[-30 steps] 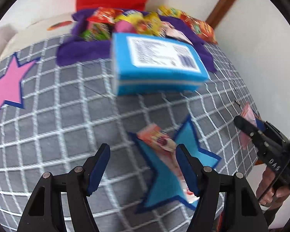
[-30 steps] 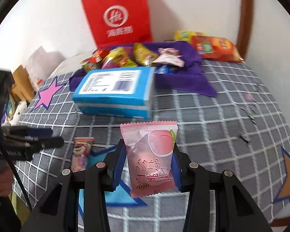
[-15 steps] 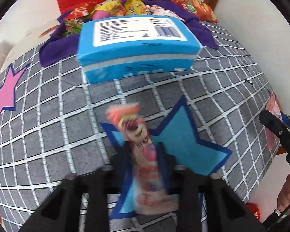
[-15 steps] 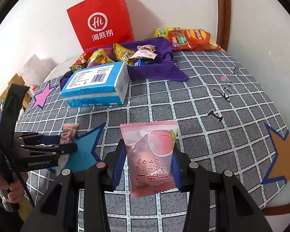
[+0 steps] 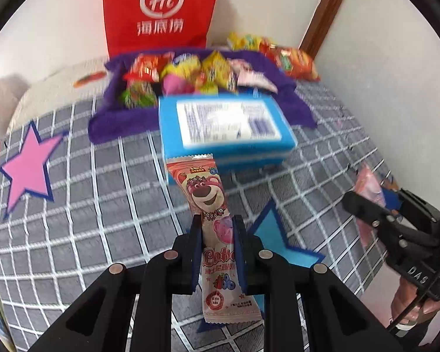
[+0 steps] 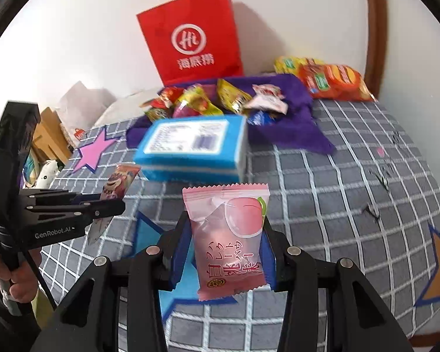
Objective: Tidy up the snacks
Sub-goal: 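Carry the peach candy and Lotso stick with both grippers over the towel, then open both grippers to drop the candies onto the purple towel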
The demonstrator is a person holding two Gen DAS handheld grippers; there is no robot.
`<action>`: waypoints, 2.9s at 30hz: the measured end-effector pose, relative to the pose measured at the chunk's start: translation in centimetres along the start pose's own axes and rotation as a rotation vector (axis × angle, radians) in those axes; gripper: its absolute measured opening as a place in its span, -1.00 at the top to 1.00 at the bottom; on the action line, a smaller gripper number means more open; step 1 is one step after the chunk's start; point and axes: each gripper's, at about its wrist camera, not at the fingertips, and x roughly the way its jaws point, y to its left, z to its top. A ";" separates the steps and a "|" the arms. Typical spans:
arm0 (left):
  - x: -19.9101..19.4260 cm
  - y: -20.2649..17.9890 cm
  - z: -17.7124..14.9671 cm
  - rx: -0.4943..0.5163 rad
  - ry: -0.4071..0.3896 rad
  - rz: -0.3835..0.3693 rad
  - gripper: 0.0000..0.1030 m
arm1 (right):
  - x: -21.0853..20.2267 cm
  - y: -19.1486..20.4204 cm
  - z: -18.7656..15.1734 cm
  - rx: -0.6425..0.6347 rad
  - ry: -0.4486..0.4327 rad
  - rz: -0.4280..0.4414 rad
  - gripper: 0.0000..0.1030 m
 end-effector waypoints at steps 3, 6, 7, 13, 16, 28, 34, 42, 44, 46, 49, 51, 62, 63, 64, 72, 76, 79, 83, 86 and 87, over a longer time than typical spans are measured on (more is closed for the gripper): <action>-0.6 -0.1 1.5 0.005 -0.026 -0.007 0.64 | -0.1 0.7 1.3 -0.010 -0.015 0.013 0.17; -1.3 0.0 2.8 0.005 -0.054 -0.015 0.64 | -0.2 1.0 2.5 -0.014 -0.027 0.018 0.17; -1.5 0.1 3.2 0.005 -0.059 -0.016 0.64 | -0.2 1.1 2.9 -0.014 -0.031 0.015 0.17; -1.6 0.6 5.1 0.003 -0.085 -0.025 0.64 | 0.1 1.2 5.2 -0.006 -0.043 0.009 0.17; -1.5 0.6 6.1 0.011 -0.094 -0.024 0.64 | 0.4 1.1 6.2 0.000 -0.047 0.012 0.17; -1.2 1.9 11.3 0.005 -0.138 -0.002 0.64 | 2.2 -0.2 11.4 0.000 -0.066 -0.025 0.17; -0.1 2.6 14.7 -0.003 -0.153 -0.019 0.64 | 3.6 -2.0 14.9 0.003 -0.080 -0.060 0.17; 3.2 2.0 18.4 -0.003 -0.139 -0.070 0.64 | 6.6 -4.9 19.0 0.026 -0.086 -0.062 0.17; 4.4 1.5 19.2 0.001 -0.129 -0.080 0.64 | 7.7 -5.9 19.6 0.045 -0.080 -0.056 0.17; 5.7 1.1 19.9 0.005 -0.118 -0.090 0.64 | 8.8 -6.7 19.8 0.061 -0.071 -0.048 0.17; 7.6 0.4 20.9 0.008 -0.105 -0.093 0.64 | 11.0 -7.7 19.9 0.070 -0.044 -0.040 0.16; 8.7 0.1 21.4 0.013 -0.100 -0.091 0.64 | 12.3 -8.1 19.8 0.069 -0.020 -0.047 0.17; 12.5 -0.2 22.2 0.011 -0.067 -0.114 0.64 | 16.8 -10.2 18.6 0.111 0.043 -0.016 0.16; 12.6 -0.2 22.1 0.015 -0.071 -0.114 0.64 | 17.1 -10.3 18.5 0.111 0.043 -0.013 0.16; 12.8 -0.2 22.1 0.016 -0.074 -0.115 0.64 | 17.3 -10.3 18.5 0.111 0.046 -0.012 0.16; 13.8 0.1 22.1 0.009 -0.061 -0.113 0.64 | 18.7 -10.4 17.7 0.103 0.073 -0.015 0.16; 14.4 0.3 22.1 0.003 -0.055 -0.099 0.63 | 19.0 -10.4 17.5 0.101 0.078 -0.018 0.14; 14.5 0.3 22.2 0.003 -0.056 -0.102 0.63 | 19.3 -10.2 17.5 0.093 0.079 -0.024 0.14; 14.5 0.2 22.2 0.003 -0.053 -0.104 0.61 | 19.4 -9.7 17.6 0.062 0.083 -0.030 -0.17; 14.3 0.3 22.4 -0.005 -0.052 -0.103 0.17 | 18.9 -9.2 17.8 0.037 0.063 -0.042 -0.31; 14.0 0.3 22.4 -0.005 -0.062 -0.102 0.12 | 18.7 -9.0 17.9 0.032 0.053 -0.040 -0.34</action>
